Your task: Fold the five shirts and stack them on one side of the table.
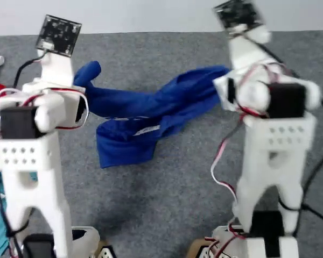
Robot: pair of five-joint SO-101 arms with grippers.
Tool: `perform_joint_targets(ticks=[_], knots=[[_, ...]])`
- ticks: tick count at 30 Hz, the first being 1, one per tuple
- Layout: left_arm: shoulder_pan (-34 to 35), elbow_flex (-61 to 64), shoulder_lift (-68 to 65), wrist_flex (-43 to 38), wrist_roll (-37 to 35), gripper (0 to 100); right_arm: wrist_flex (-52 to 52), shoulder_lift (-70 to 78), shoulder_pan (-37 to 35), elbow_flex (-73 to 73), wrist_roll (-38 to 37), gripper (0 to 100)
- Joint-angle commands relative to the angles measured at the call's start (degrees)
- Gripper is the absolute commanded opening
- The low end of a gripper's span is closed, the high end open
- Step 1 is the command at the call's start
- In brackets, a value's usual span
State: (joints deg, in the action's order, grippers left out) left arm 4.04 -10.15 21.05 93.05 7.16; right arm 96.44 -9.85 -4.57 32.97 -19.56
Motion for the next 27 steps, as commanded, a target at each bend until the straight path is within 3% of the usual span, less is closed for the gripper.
perform_joint_targets(ticks=[1, 7, 14, 22, 27], knots=[[-0.44, -2.51, 5.98, -1.76, -0.18, 0, -2.42, -6.73, 4.18, 1.32, -0.35, 0.9], [-0.62, -2.42, 13.89, -8.26, -0.18, 0, -2.95, -11.82, 5.58, 1.32, -0.35, 0.9], [-7.47, -2.24, 21.19, -13.98, -0.18, 0, -2.95, -16.57, 5.76, 1.32, -0.44, 0.9], [-9.67, -1.89, 25.23, -6.68, -0.09, 0, -2.86, -21.41, 5.76, 0.97, -2.46, 0.9], [-9.67, 6.37, 25.23, -1.76, -0.09, 0, -2.51, -17.80, 5.76, -1.93, -2.37, 0.9]])
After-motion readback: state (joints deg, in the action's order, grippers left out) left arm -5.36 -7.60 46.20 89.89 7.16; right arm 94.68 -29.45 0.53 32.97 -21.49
